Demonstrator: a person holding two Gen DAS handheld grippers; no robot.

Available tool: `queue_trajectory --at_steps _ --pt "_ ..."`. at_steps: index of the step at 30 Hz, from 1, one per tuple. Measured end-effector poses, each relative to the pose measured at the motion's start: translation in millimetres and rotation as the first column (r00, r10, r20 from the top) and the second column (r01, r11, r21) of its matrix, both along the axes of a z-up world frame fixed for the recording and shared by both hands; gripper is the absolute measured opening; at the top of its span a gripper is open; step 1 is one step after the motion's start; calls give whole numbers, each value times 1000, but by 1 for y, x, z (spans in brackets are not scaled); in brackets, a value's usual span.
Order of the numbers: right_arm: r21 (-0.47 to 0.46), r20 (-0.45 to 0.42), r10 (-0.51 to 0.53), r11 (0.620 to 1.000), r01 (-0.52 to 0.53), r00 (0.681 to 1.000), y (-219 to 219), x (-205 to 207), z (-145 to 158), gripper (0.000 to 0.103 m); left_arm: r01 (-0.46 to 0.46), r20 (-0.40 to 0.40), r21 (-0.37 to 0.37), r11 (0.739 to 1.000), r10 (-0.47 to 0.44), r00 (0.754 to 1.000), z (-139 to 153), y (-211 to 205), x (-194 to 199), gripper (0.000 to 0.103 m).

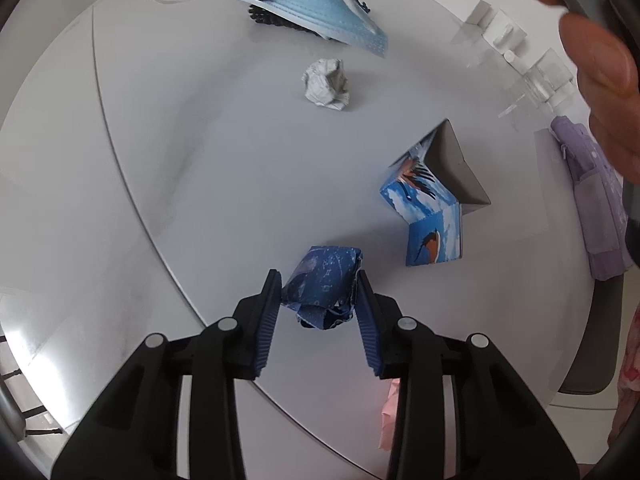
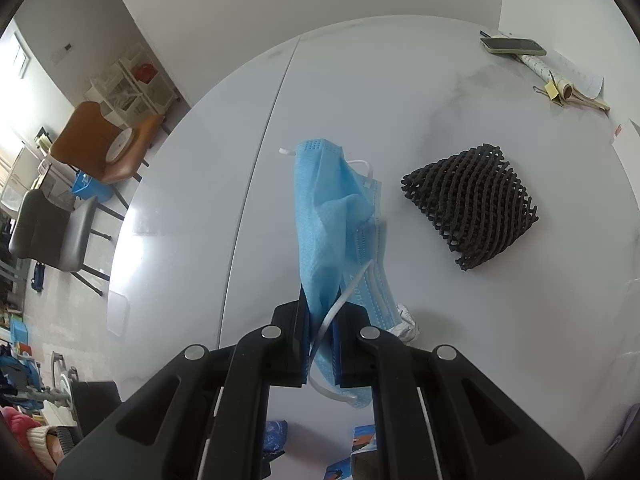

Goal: Collect trash
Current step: 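Grasp the crumpled blue wrapper from the table with the left gripper, then open the left gripper over the wastebasket to drop the blue wrapper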

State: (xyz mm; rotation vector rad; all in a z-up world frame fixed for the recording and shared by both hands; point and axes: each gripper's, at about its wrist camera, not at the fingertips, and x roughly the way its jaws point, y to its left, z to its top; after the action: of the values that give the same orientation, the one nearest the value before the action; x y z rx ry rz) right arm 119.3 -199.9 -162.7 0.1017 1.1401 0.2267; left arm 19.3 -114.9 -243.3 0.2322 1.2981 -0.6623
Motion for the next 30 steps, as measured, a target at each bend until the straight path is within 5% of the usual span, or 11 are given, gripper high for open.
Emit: queue_trajectory --at_steps 11,18,23,30 --pt "56 19 26 998 -27 999 47 -19 19 9 -224 78 -59 973 228 971 68 106 21 36" --pt "157 15 141 977 -141 990 134 -35 32 9 -458 150 -28 888 457 877 114 240 14 37" --pt "196 5 232 954 -229 973 199 -41 38 9 -566 161 -2 824 559 813 118 323 15 37" --pt "218 -22 308 930 -296 951 276 -34 43 9 -635 175 -14 772 627 759 116 380 22 37"
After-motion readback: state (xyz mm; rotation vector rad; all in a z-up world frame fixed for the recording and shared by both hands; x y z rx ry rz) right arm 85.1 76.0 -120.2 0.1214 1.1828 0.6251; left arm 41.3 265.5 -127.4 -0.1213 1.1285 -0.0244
